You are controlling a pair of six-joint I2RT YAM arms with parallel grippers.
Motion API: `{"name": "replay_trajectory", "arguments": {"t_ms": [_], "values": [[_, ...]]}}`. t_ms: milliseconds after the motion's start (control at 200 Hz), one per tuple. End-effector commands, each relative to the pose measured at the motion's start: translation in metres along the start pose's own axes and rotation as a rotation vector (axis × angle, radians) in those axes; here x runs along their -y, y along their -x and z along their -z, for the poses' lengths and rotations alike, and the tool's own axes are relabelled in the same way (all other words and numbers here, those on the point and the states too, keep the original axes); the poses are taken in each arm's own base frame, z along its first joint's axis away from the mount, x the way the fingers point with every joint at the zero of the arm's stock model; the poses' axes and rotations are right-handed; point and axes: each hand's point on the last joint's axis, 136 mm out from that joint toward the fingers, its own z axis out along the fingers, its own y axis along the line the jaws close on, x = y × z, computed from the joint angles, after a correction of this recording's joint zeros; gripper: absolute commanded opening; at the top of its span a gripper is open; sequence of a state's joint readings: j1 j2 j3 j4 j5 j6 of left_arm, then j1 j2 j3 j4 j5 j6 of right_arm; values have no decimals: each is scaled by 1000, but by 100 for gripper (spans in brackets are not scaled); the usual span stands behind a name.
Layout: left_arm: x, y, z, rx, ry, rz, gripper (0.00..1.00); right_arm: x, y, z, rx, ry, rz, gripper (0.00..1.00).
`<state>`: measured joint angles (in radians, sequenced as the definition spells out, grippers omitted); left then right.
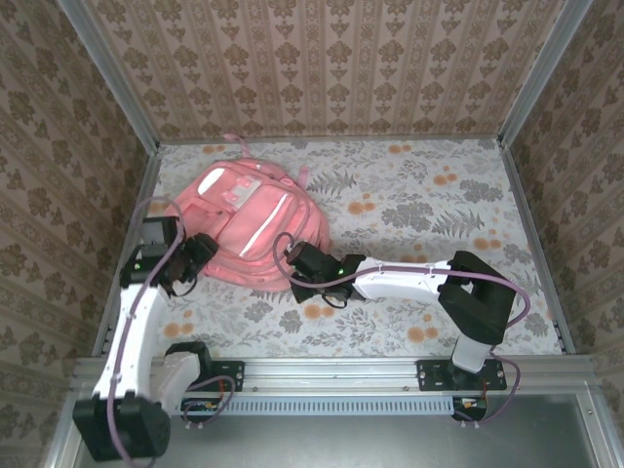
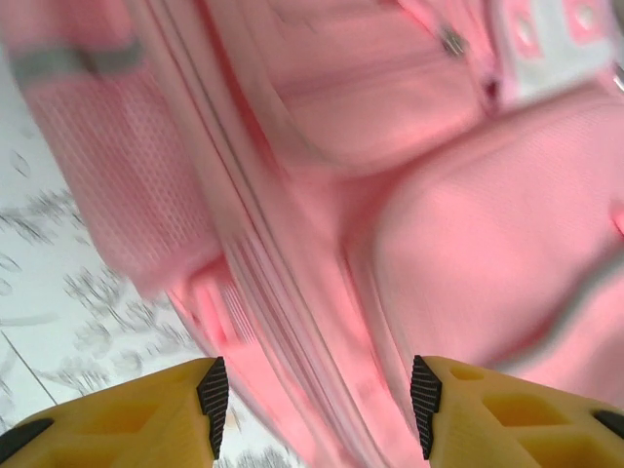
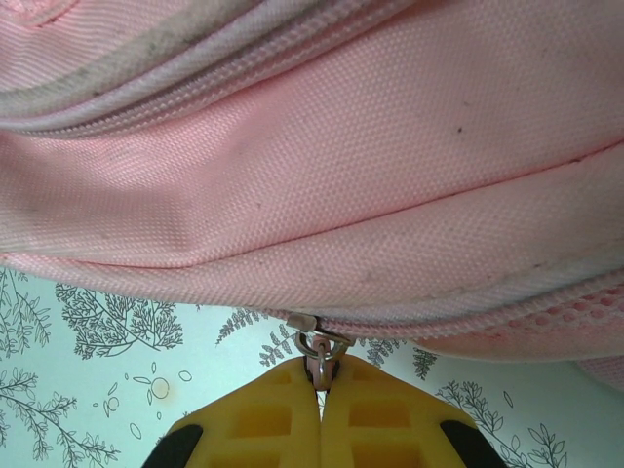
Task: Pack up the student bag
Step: Zip the student bag at the middle-left of the table.
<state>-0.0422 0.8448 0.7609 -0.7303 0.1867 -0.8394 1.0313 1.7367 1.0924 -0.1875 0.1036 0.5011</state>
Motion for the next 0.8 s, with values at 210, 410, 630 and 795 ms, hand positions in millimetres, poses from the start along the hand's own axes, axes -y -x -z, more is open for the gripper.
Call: {"name": "replay_trajectory", "arguments": {"t_ms": [210,410,630,795], "values": [[9,-109,-10,-157,-111,191,54,-7,0,-2,-9,21,-6,0],[36,-123,-22,-138,-152,158,57,-8,2,3,2,27,-5,0],[57,-121,-32,-119,-184,127,65,-5,0,5,4,26,-20,0],[49,-118,-46,-83,-139,126,55,-6,1,8,13,29,-28,0]]}}
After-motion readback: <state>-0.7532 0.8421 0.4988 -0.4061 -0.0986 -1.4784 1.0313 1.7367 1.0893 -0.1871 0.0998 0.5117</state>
